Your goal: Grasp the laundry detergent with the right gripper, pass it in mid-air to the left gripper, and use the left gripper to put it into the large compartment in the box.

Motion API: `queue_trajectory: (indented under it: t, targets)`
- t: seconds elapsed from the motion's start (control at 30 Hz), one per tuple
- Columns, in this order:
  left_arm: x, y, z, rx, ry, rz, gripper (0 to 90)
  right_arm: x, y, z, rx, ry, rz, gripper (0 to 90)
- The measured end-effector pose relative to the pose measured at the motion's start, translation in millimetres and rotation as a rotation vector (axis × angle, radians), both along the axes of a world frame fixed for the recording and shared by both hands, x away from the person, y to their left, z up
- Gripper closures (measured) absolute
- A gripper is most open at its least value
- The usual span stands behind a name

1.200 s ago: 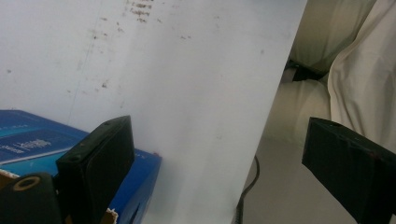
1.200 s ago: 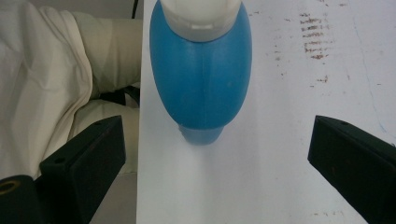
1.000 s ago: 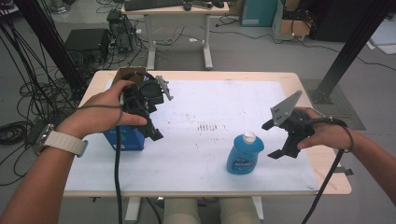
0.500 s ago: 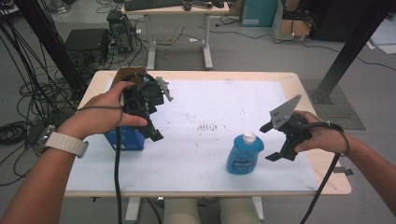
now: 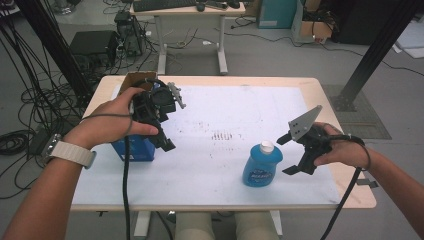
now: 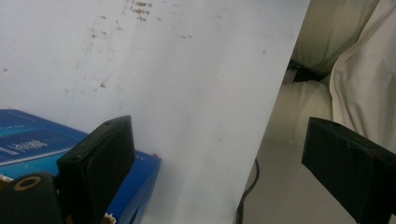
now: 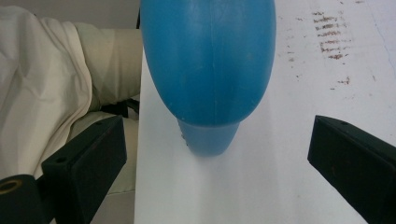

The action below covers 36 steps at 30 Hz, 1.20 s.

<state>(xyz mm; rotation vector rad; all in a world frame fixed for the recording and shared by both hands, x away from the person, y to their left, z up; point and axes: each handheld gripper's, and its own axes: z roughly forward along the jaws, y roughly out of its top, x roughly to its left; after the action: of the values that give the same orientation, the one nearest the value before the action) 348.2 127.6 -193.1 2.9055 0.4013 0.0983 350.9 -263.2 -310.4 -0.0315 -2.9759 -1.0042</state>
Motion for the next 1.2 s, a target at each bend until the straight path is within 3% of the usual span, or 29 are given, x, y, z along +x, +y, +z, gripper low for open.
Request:
queue_trajectory:
  t: [0.53, 0.97, 1.0, 1.2]
  targets:
    - [0.1, -0.8, -1.4, 0.002, -0.001, 0.002, 9.9, 1.0, -0.5, -8.4, 0.032, -0.004, 0.009, 4.6]
    - [0.9, -1.7, -3.7, 0.01, 0.0, 0.004, 9.9, -2.0, -2.5, -13.1, 0.041, 0.028, -0.023, 4.5]
    - [0.9, -1.8, -3.8, 0.01, 0.0, 0.005, 9.9, 1.4, -1.4, -15.1, 0.075, -0.002, 0.009, 4.5]
    - [0.9, -2.2, -2.4, 0.011, -0.002, 0.003, 9.9, 1.2, -1.0, -15.5, 0.086, -0.001, 0.008, 4.5]
